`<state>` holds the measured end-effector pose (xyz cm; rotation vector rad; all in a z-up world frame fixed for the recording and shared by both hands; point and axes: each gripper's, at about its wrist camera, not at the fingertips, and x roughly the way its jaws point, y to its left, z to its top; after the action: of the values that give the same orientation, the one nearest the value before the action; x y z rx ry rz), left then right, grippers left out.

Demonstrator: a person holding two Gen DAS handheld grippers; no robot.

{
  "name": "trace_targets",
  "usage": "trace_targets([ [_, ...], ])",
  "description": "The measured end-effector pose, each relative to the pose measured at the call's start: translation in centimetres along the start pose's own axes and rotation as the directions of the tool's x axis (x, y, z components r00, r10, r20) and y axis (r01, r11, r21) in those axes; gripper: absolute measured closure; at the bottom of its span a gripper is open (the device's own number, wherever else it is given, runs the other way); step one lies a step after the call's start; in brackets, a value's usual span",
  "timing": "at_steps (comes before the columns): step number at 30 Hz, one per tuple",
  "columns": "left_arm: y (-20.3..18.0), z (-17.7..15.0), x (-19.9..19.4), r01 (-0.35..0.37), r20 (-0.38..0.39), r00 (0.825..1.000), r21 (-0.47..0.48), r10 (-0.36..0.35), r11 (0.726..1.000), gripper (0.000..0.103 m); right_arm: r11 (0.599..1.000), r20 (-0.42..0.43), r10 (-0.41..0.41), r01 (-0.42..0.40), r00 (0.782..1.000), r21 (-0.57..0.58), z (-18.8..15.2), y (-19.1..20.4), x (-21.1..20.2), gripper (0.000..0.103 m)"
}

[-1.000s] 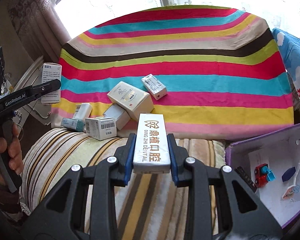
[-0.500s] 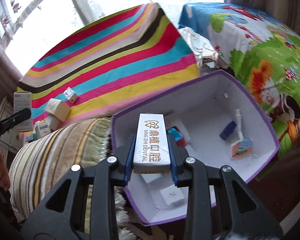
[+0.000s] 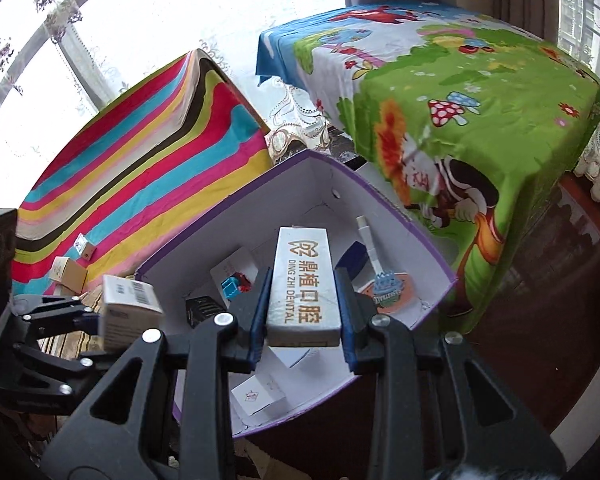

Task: Organize rigid objects
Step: 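Carry both held boxes over the purple-rimmed box, then release the medicine box and the DENTAL box into the purple-rimmed box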

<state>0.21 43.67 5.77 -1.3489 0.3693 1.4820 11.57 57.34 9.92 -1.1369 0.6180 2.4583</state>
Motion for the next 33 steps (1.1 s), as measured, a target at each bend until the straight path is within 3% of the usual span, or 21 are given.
trace_targets([
  [5, -0.4, 1.4, 4.4, 0.121, -0.131, 0.983, -0.044, -0.125, 0.992, 0.061, 1.000, 0.007, -0.003, 0.003, 1.000, 0.031, -0.3, -1.7, -0.4, 0.068],
  [12, -1.0, 2.0, 6.7, 0.044, -0.188, 0.981, 0.000, -0.043, 0.999, 0.061, 0.998, 0.007, -0.002, 0.001, 1.000, 0.057, -0.6, -2.8, -0.3, 0.068],
  [18, -1.1, 2.1, 8.0, 0.054, -0.245, 0.968, 0.033, -0.045, 0.998, 0.059, 0.998, 0.008, 0.001, -0.001, 1.000, 0.059, -0.8, -2.9, -0.4, 0.068],
  [21, -0.9, 2.0, 8.8, 0.066, -0.279, 0.959, 0.025, -0.057, 0.997, 0.047, 0.998, 0.007, 0.001, -0.001, 1.000, 0.057, -0.7, -2.9, -0.4, 0.068],
  [25, -0.4, 1.6, 8.8, 0.070, -0.286, 0.956, 0.001, -0.067, 0.998, 0.044, 0.999, 0.000, 0.007, -0.007, 1.000, 0.044, -0.7, -2.4, -0.3, 0.068],
  [33, 1.6, 1.3, 4.9, 0.080, -0.193, 0.977, -0.066, -0.091, 0.995, 0.044, 1.000, -0.029, 0.004, -0.003, 1.000, 0.024, -1.0, -2.0, 0.5, 0.068],
])
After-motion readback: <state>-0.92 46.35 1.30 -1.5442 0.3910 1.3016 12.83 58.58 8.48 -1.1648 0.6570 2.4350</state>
